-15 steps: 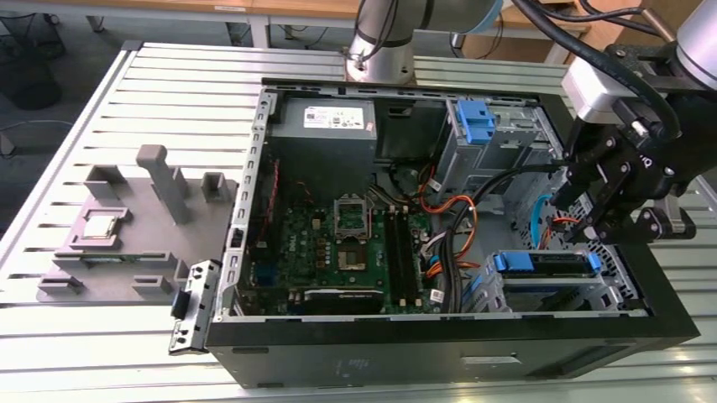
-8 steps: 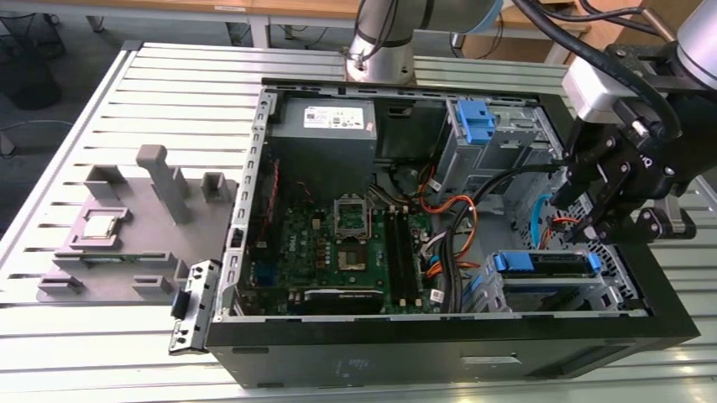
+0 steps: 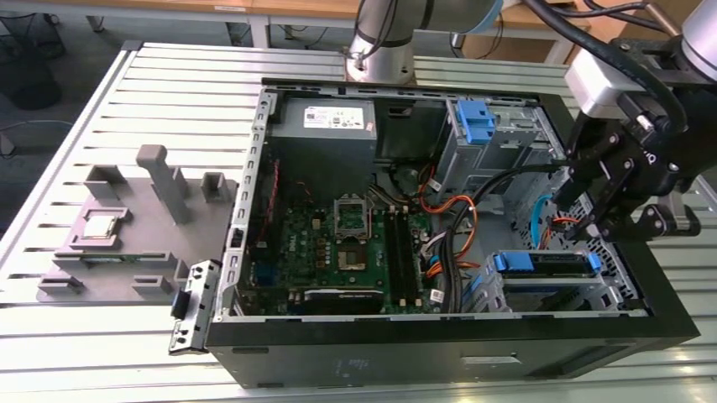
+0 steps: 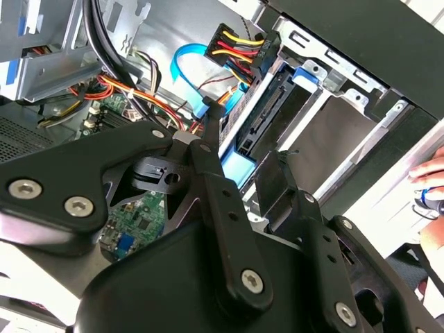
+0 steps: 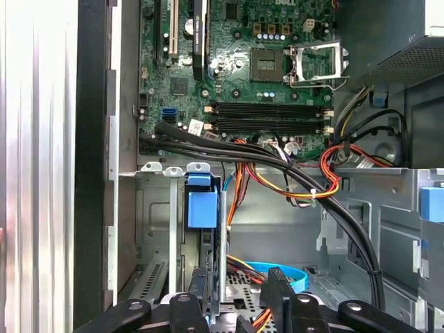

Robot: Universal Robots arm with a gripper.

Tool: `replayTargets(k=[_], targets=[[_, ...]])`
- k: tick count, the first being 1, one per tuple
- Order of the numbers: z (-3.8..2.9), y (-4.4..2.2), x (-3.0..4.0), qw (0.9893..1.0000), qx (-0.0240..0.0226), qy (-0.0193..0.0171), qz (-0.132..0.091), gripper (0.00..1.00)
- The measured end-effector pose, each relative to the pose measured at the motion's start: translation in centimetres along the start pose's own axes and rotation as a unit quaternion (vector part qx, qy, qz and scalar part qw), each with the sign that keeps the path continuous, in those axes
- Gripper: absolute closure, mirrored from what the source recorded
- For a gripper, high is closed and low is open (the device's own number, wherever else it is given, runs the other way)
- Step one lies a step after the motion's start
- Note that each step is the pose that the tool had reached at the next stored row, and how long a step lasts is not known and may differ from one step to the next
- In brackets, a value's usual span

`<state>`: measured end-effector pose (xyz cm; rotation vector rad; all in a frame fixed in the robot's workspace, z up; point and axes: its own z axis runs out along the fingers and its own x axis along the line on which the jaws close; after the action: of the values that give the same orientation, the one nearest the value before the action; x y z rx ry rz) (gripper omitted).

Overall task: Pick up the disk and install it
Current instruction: 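Insert the first disk wire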

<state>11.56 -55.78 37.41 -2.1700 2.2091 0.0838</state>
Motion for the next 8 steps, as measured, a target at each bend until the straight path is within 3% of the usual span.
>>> replayTargets(k=[8], targets=[[-0.1,0.0,-0.05,1.0,0.0,0.0,0.0,0.52]])
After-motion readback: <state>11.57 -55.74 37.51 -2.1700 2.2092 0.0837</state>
